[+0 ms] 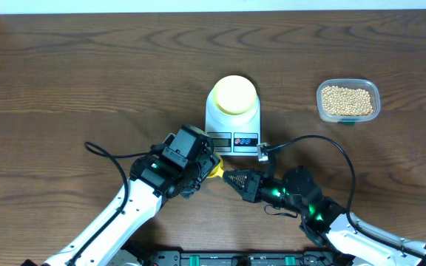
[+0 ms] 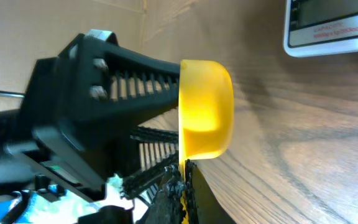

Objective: Scoop item into bowl and weigh 50g on scale
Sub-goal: 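Grasp the scoop handle with the right gripper beside the left gripper, then release the left gripper and carry the scoop right toward the bean tub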

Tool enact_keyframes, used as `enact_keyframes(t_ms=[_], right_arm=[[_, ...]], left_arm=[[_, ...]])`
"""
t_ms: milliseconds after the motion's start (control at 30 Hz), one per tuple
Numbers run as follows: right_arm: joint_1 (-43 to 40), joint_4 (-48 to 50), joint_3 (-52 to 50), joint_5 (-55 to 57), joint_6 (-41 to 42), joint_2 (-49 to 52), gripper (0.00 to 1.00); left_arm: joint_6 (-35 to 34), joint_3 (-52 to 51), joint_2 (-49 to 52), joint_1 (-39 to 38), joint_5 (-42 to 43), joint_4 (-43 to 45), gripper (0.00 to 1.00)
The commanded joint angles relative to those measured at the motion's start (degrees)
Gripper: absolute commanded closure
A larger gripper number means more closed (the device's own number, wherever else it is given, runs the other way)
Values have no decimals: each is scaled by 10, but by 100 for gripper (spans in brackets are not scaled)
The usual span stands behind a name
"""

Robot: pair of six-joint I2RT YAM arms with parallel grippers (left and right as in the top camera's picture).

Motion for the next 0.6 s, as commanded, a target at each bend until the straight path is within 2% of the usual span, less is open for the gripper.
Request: enact_keyframes(t_ms=[0, 167, 400, 567], right_arm=[[-25, -9, 6, -28, -34, 2, 99], [-72, -23, 6, -74, -48, 1, 99], [-121, -75, 6, -150, -76, -4, 99], [-158, -120, 6, -177, -94, -33, 99]], left_arm=[[35, 1, -4, -3, 7, 0, 15], [97, 3, -24, 2, 10, -1, 14], [191, 5, -101, 30, 9, 0, 13], [229, 5, -151, 51, 8, -5, 13]])
